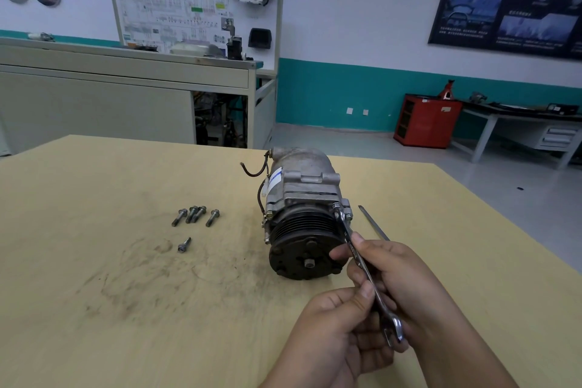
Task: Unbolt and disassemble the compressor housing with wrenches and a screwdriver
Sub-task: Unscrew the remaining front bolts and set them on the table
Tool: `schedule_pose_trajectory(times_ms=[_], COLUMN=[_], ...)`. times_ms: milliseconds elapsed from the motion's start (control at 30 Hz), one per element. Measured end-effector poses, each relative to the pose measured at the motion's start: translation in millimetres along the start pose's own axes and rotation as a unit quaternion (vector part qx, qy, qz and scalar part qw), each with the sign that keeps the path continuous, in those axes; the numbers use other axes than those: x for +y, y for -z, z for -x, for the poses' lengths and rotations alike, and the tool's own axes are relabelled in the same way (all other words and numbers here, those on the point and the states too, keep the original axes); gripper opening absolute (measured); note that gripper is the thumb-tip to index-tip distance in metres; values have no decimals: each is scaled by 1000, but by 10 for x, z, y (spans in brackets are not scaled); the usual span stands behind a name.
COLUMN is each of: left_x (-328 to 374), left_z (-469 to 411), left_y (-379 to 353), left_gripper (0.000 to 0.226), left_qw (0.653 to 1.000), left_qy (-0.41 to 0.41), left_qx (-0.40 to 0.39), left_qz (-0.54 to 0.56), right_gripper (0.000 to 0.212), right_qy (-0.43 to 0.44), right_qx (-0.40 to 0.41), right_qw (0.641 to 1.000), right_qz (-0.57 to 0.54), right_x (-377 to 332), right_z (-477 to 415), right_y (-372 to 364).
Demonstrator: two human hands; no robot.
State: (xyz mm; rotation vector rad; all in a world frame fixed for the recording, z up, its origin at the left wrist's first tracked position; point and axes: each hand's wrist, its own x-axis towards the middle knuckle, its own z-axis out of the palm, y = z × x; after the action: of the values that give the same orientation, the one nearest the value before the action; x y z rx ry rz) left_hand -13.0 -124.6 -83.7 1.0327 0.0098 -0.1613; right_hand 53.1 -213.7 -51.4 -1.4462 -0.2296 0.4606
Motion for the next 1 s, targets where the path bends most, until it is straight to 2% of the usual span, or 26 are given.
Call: schedule_pose_trajectory(times_ms=[533,767,1000], left_x=[69,115,187], left_z=[-2,47,88], left_y=[1,-7,4], left_gripper=[25,33,33], left_qw=[1000,1000,999], left_qy=[-6,14,-14], left_qx=[-14,-6,15], left_qz=[21,-23,-48], right_gripper=[37,30,40], right_qy=[-5,-29,16], right_qx=[3,24,58], right_qw=[1000,999,998], right_qz=[8,-31,-13], right_x=[-30,1,-4], right_z=[-78,-110,-88], right_y=[-4,-41,-128])
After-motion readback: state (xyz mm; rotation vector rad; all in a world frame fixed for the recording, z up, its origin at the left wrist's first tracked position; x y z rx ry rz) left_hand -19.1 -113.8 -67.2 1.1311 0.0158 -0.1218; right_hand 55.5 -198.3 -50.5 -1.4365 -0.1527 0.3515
